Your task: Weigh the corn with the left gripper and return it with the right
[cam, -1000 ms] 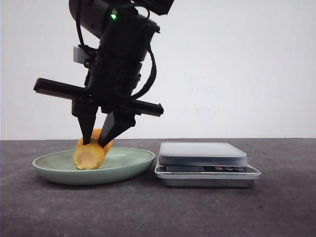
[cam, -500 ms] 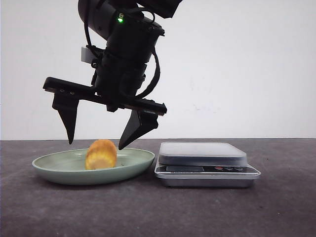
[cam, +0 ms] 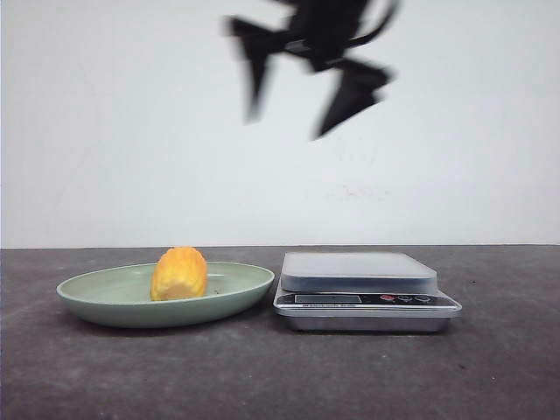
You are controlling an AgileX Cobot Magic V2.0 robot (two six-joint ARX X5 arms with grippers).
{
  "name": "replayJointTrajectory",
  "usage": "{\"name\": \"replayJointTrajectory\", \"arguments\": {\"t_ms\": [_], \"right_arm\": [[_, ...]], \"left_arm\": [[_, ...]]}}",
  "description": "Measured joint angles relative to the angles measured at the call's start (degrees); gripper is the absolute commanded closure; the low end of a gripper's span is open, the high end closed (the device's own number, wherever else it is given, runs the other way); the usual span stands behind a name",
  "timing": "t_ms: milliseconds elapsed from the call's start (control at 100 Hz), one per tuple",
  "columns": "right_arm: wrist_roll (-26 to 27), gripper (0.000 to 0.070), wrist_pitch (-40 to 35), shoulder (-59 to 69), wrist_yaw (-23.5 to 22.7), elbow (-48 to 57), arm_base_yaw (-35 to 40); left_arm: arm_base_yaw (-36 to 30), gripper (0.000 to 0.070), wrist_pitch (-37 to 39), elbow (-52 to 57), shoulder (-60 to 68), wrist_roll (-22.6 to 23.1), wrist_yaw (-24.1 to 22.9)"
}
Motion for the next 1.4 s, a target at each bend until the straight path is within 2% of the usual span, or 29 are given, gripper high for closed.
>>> {"name": "replayJointTrajectory", "arguments": {"t_ms": [230, 370, 460, 900, 1060, 1220, 1400], "right_arm": [[-8.3, 0.0155, -10.0, -13.2, -0.4, 0.0, -15.4], [-9.9, 0.0156, -15.3, -20.3, -4.8, 0.0, -26.1], [-10.7, 0.0156, -17.7, -25.2, -6.5, 0.0, -29.9], [-11.1, 0.0155, -29.0, -54.5, -7.3, 0.0, -29.7], [-10.8, 0.0155, -36.3, -64.4, -7.3, 0.0, -29.8], [-10.3, 0.0155, -42.4, -70.4, -7.2, -0.2, -30.6], [-10.2, 0.0156, -43.7, -74.3, -7.2, -2.0, -30.6]], "left_arm": [[0.0, 0.0266, 0.0, 0.0, 0.0, 0.0, 0.0], [0.0, 0.0266, 0.0, 0.0, 0.0, 0.1, 0.0], [0.0, 0.0266, 0.0, 0.0, 0.0, 0.1, 0.0], [0.0, 0.0266, 0.0, 0.0, 0.0, 0.7, 0.0], [0.0, 0.0266, 0.3, 0.0, 0.0, 1.0, 1.3], [0.0, 0.0266, 1.0, 0.0, 0.0, 1.2, 1.5], [0.0, 0.027, 1.0, -0.6, 0.0, 1.2, 2.5]]}}
